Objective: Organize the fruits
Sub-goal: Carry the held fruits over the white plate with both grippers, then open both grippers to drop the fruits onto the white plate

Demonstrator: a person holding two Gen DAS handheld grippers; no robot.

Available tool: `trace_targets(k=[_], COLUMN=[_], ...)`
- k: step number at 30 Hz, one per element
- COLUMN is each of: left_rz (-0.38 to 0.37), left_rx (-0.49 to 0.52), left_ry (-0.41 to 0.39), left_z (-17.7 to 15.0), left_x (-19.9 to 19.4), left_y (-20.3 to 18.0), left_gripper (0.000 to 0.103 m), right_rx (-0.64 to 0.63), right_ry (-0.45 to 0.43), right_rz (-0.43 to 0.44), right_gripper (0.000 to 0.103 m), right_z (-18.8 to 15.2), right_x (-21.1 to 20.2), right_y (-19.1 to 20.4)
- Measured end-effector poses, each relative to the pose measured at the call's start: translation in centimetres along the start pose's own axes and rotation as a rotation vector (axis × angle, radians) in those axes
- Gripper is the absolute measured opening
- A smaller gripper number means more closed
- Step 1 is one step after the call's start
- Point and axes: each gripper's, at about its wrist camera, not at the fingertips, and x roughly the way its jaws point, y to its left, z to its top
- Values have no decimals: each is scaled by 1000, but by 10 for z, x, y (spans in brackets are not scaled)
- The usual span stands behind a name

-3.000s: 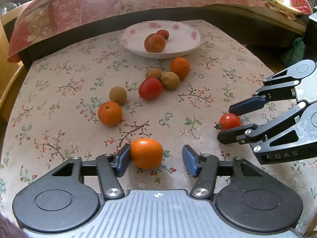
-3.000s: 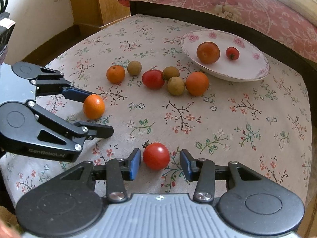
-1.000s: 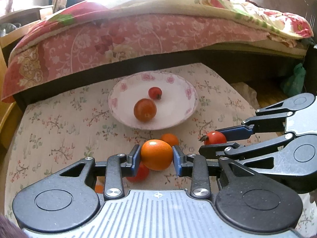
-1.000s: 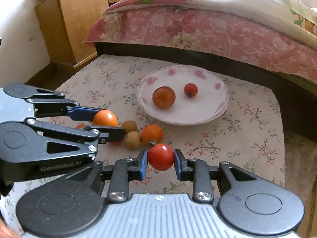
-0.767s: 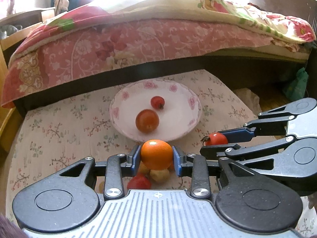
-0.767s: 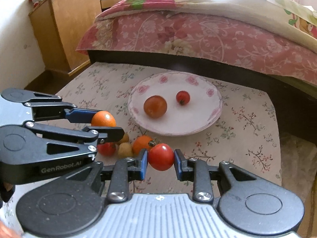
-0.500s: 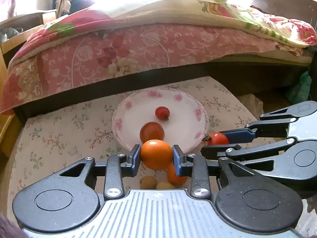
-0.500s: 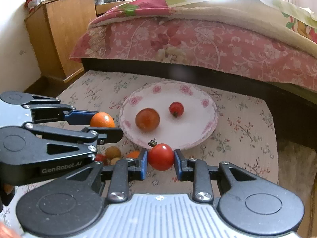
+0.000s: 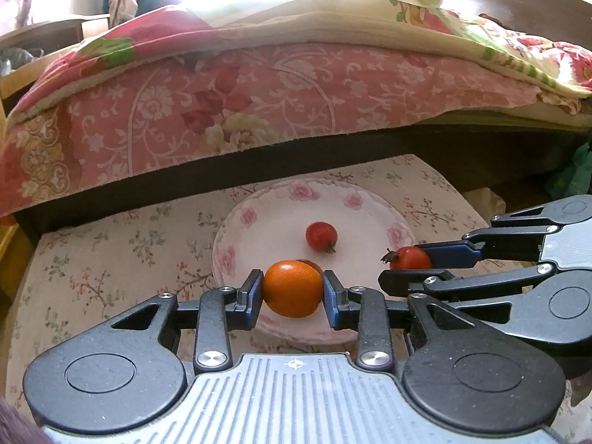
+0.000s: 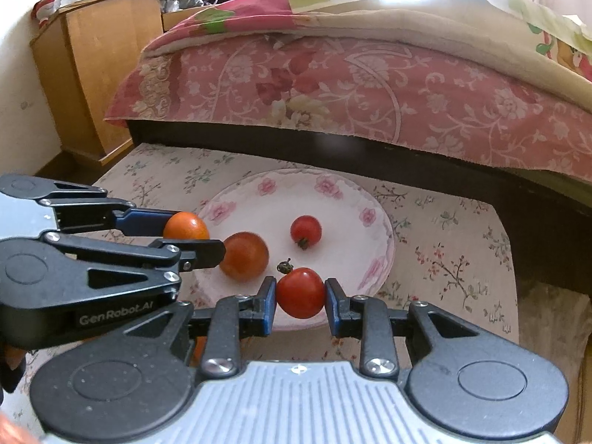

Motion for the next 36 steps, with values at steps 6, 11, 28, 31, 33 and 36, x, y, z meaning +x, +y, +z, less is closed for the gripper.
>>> trace_targets(k=[6,11,28,31,33,36], left_rz=[1,1,6,11,8,8], left_rx=[-4,-11,-24,-24,-30,-26], left_ry=[-9,-11,-3,-4,-4,-4], left_z=[7,11,9,9,9,9], left_x=[10,19,40,40,40,40], left_y=[4,8,15,16,17,17], left_gripper=[41,41,44,48,48,49], right_rx=[17,20,12,15,15,10], right_ry=[-5,-9,-3,0,-2,-4], right_rz=[-9,-16,-20,-20,-23,-27], right_gripper=[30,30,31,31,31,31], right_z=[8,13,14,15,15,14], right_x=[9,17,35,35,35,34], right_y=[-5,-7,-12,-13,-13,-12])
